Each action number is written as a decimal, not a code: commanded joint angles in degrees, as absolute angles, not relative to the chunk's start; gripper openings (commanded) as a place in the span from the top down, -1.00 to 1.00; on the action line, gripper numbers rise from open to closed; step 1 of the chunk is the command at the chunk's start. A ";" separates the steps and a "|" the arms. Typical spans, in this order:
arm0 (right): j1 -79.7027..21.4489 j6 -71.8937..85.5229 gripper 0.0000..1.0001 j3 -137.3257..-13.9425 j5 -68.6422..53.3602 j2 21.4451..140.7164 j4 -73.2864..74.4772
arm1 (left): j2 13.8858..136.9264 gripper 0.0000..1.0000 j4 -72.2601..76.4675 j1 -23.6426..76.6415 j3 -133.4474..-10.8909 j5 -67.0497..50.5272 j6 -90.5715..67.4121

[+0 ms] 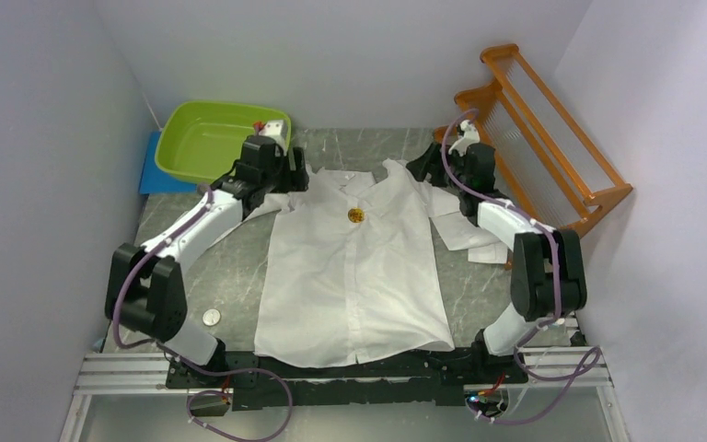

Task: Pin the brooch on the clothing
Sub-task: Flatten out the clothes at the center of the board.

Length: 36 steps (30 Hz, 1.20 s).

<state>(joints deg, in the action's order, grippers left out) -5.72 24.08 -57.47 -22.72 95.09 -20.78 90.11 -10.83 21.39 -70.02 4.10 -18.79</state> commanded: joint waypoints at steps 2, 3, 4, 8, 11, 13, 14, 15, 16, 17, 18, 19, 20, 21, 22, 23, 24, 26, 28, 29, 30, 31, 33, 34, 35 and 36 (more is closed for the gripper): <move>-6.83 21.42 -0.39 -49.89 -22.65 88.06 -14.98 | 83.75 -0.61 -15.06 21.52 -58.51 -7.92 -25.75; -7.26 21.49 -0.38 -48.28 -23.12 86.71 -14.12 | 82.42 -0.57 -14.89 21.72 -56.01 -9.00 -26.55; -7.70 21.96 -0.37 -46.48 -23.15 85.46 -13.20 | 81.03 -0.53 -14.97 22.05 -53.77 -9.76 -27.31; -8.88 25.76 -0.34 -37.63 -26.02 79.61 -12.14 | 76.32 -0.33 -14.83 23.71 -45.51 -9.69 -30.76; -9.13 29.01 -0.34 -31.55 -27.30 75.17 -11.00 | 74.07 -0.23 -14.18 24.61 -39.71 -9.13 -33.64; -9.14 32.01 -0.33 -26.89 -27.45 71.86 -11.92 | 73.25 -0.15 -14.00 24.83 -36.09 -9.12 -36.33; -9.18 33.24 -0.33 -24.33 -26.88 70.29 -11.60 | 72.62 -0.08 -13.80 24.86 -34.53 -9.04 -37.77; -9.15 34.10 -0.33 -22.82 -25.91 68.42 -10.85 | 71.84 -0.01 -13.91 24.87 -33.19 -8.59 -39.10; -9.06 35.69 -0.33 -21.41 -24.67 67.19 -10.13 | 71.04 0.03 -14.27 24.87 -31.86 -7.94 -40.46; -9.05 36.98 -0.33 -20.09 -23.22 66.12 -9.24 | 69.99 0.05 -14.96 24.87 -30.81 -7.02 -41.91; -9.04 38.39 -0.33 -18.80 -22.06 65.27 -8.85 | 68.82 0.06 -15.54 24.87 -29.75 -6.16 -43.31; -8.97 39.56 -0.33 -17.72 -21.06 64.49 -8.49 | 67.61 0.07 -16.22 24.87 -28.88 -4.90 -44.67; -8.97 40.53 -0.33 -16.74 -19.25 63.83 -7.51 | 65.95 0.08 -16.97 24.85 -28.09 -3.92 -45.94; -8.92 41.96 -0.32 -15.88 -17.76 63.32 -6.73 | 65.40 0.10 -17.83 24.87 -27.37 -3.02 -47.13; -8.74 43.32 -0.31 -15.23 -16.06 62.92 -5.44 | 64.29 0.13 -19.06 24.87 -26.72 -1.77 -48.38; -8.63 44.67 -0.31 -14.76 -14.20 62.45 -2.97 | 63.65 0.17 -20.39 24.87 -26.09 -0.52 -49.97; -8.57 45.78 -0.29 -14.11 -12.99 61.78 -2.06 | 63.22 0.23 -21.57 24.87 -25.68 -0.14 -51.05; -8.23 48.57 -0.28 -13.11 -9.84 60.61 0.91 | 62.62 0.33 -23.41 24.91 -24.81 -0.09 -52.73; -8.06 50.82 -0.27 -12.24 -6.78 58.98 3.63 | 62.28 0.46 -25.20 24.87 -23.97 1.98 -54.74; -8.01 51.87 -0.27 -11.70 -5.29 57.98 5.11 | 62.17 0.59 -26.62 24.87 -23.73 2.84 -55.62; -7.92 52.44 -0.26 -11.14 -4.56 56.86 5.66 | 61.96 0.63 -27.33 24.87 -23.38 3.08 -56.52; -7.83 53.10 -0.26 -11.08 -3.88 55.49 7.13 | 61.57 0.68 -28.64 24.87 -22.88 3.74 -57.44; -7.80 55.34 -0.25 -11.19 -1.53 52.22 11.31 | 59.67 0.84 -30.93 24.79 -22.23 5.06 -59.52; -7.66 56.14 -0.25 -11.17 -0.40 50.30 13.18 | 58.38 0.93 -32.45 24.80 -21.94 5.88 -61.13; -7.65 56.61 -0.25 -11.06 0.50 48.40 14.68 | 56.70 0.95 -34.07 24.83 -21.79 6.99 -62.73; -7.65 56.49 -0.24 -10.96 1.71 46.17 15.66 | 54.85 0.95 -35.11 24.79 -21.62 7.88 -63.73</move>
<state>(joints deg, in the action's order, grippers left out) -8.19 53.39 -12.58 -7.40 51.40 3.33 59.37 -24.97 24.80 -23.59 1.67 -57.28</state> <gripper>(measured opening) 0.624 0.043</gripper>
